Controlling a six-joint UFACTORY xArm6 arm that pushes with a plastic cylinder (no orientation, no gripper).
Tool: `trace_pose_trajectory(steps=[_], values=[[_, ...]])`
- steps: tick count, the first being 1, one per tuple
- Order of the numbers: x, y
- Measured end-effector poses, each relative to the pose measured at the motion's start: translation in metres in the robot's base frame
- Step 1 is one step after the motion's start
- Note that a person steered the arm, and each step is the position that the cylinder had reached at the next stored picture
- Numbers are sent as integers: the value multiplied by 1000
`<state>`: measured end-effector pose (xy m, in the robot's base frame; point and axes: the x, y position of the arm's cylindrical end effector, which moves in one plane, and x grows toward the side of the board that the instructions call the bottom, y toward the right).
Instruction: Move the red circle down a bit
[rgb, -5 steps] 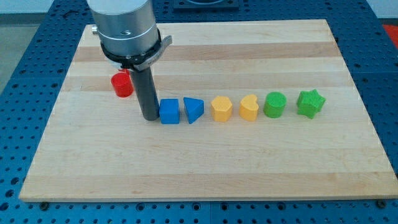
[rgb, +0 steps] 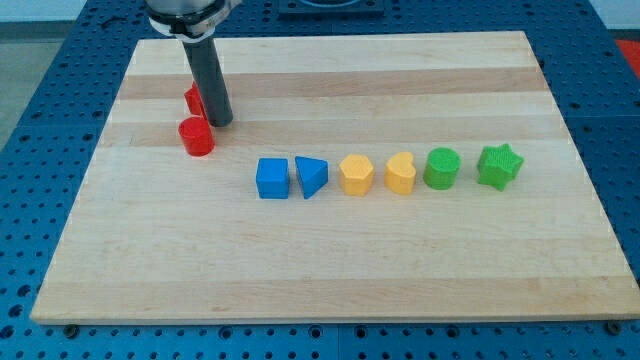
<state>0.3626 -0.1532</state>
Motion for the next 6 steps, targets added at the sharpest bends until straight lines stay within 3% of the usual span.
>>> trace_pose_trajectory(steps=[2, 5, 6], values=[[4, -24], [58, -24], [58, -37]])
